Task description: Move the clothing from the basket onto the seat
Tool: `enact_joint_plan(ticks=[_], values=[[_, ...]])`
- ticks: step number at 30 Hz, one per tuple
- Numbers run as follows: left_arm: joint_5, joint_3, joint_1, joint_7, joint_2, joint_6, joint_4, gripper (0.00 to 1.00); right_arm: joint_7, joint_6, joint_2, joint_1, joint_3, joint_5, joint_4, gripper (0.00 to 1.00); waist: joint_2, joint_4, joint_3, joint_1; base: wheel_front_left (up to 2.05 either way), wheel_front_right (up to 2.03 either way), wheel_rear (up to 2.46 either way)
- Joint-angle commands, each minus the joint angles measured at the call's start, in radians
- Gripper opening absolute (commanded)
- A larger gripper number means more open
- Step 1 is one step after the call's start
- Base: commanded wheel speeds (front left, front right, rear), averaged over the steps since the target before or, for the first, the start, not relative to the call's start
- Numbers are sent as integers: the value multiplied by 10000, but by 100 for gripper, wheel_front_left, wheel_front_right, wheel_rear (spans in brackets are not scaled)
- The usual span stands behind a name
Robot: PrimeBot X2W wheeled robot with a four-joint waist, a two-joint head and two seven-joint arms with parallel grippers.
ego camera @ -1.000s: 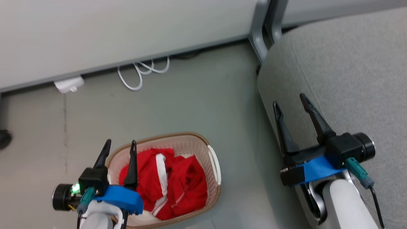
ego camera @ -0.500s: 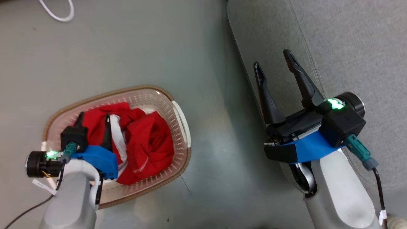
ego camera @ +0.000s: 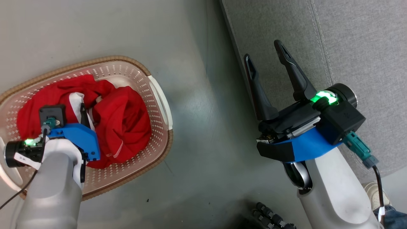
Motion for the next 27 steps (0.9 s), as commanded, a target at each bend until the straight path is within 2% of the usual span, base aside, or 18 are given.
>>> enact_joint_plan(ticks=[1,9,13,14,15,16,17,27], values=[[-16,42,-185,38,104,72,111,100,-36,-7,-5,-156,26,111,-36,100,0,-93,164,-2,0,0,0],[-249,200,-767,498,203,516,1111,100,-75,-7,-6,-242,141,238,-113,100,0,-262,538,-2,0,0,0],[-354,221,-911,614,229,548,1469,100,-77,-7,-6,-286,182,293,-169,100,0,-304,588,-2,0,0,0],[-355,214,-942,607,226,535,1538,84,-75,-7,-6,-296,182,301,-175,100,0,-296,590,-2,0,0,0],[-377,196,-972,583,222,518,1595,43,-75,-7,-6,-300,179,307,-177,100,0,-282,589,-2,0,0,0],[-386,167,-1010,541,207,486,1629,15,-76,-7,-6,-304,162,301,-179,100,0,-256,589,-2,0,0,0],[-384,138,-1061,492,195,460,1662,0,-76,-7,-6,-314,145,294,-183,100,0,-224,595,-2,0,0,0],[-609,93,-1289,418,133,253,2085,0,-76,-7,-6,-369,153,191,-83,100,0,16,510,-2,0,0,0]])
